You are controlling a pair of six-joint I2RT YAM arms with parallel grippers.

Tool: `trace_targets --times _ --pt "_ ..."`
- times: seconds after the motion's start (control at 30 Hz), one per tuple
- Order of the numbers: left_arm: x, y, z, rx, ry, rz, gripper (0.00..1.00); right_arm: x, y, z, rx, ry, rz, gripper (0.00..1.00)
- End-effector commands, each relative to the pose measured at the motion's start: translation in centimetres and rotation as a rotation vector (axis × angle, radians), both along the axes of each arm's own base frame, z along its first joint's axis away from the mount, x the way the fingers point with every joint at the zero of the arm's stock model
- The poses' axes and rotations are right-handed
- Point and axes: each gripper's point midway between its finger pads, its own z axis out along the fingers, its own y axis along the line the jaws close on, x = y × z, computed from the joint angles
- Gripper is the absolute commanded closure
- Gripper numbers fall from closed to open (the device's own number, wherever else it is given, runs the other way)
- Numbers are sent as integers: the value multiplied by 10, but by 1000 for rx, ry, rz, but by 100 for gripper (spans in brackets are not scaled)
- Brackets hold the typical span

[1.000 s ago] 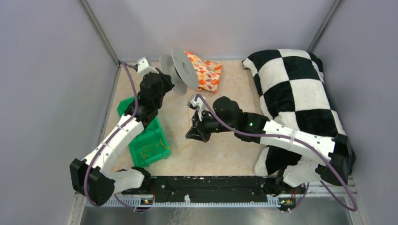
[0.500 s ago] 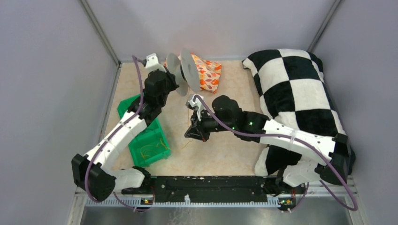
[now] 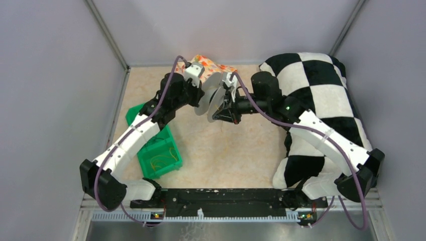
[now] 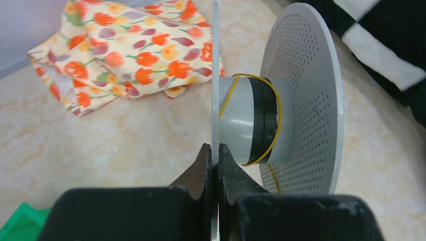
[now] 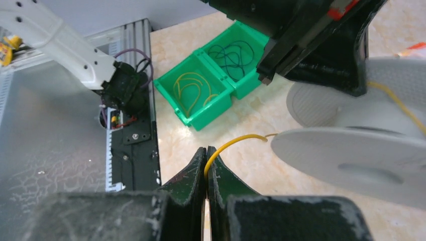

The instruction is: Wrap the cables

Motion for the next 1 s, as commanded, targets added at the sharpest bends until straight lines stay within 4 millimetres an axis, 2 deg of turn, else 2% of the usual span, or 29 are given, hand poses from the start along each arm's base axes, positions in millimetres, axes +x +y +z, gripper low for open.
trace_targets --times 0.0,0.17,0.43,0.67,0.8,0.97 --pt "-31 -18 50 -1 -173 -241 100 -14 -6 23 22 -48 139 100" --pt "-46 -19 47 43 -183 -328 100 -7 -11 12 -46 -43 132 100" --pt "-70 -22 30 115 -177 -476 100 23 -32 16 -42 -77 21 100" --pt "-83 -26 13 136 -140 -563 100 36 -49 10 -84 -82 -45 100" --pt "-91 -28 15 135 -167 -608 100 52 -65 10 -109 -117 -142 100" --pt "-102 -27 20 131 -186 -646 100 62 -80 5 -153 -143 -228 100"
